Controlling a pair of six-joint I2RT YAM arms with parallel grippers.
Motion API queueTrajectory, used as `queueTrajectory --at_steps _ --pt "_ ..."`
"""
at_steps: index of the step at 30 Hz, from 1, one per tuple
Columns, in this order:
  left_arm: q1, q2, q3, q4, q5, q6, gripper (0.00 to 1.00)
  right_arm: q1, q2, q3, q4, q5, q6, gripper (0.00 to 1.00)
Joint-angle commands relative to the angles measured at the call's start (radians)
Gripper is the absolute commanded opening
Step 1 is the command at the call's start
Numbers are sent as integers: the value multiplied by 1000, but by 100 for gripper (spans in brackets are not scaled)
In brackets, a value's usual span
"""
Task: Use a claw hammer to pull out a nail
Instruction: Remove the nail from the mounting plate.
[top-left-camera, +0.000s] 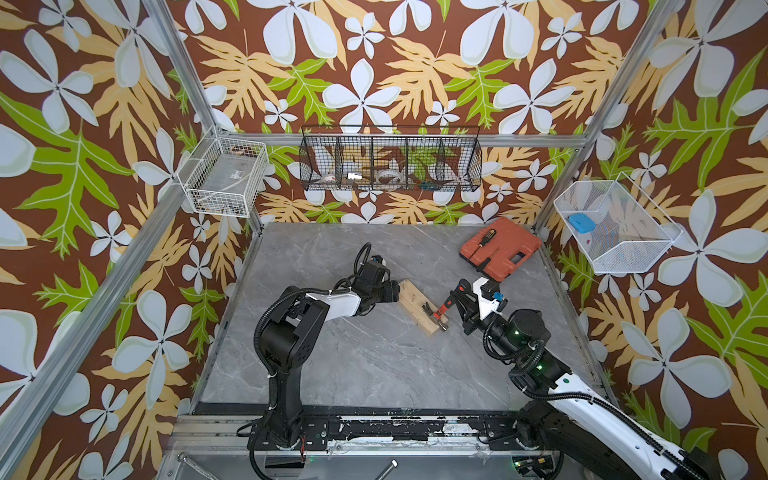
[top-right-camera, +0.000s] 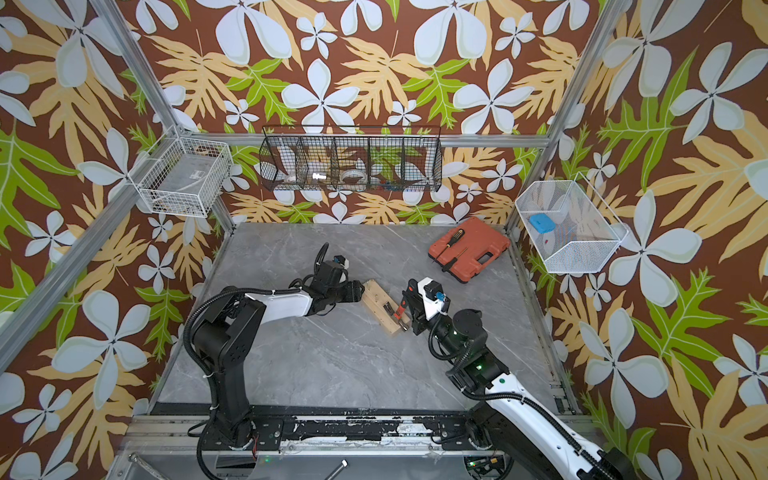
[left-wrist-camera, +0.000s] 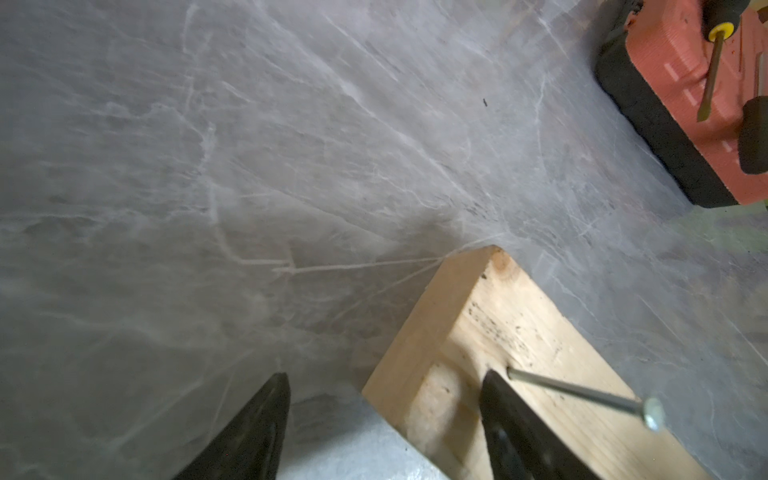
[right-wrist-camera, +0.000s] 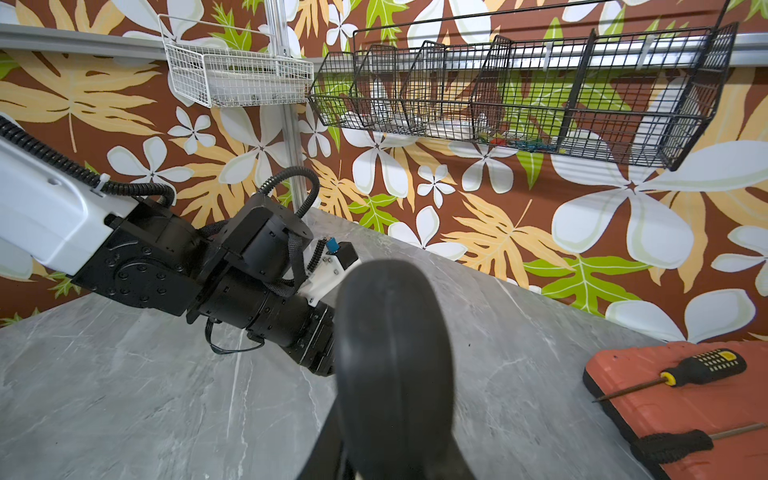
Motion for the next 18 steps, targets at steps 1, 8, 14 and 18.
queueTrajectory --at_steps 1,8,14,18 --pt "6 27 -16 -219 -60 22 73 1 -12 -19 53 16 23 0" --pt "8 36 -24 -219 -55 20 73 2 -22 -49 86 22 24 0" --pt "9 39 -35 -219 -56 20 73 5 -10 -62 103 24 32 0" --pt "12 42 -39 -219 -53 19 73 10 -17 -74 112 32 32 0"
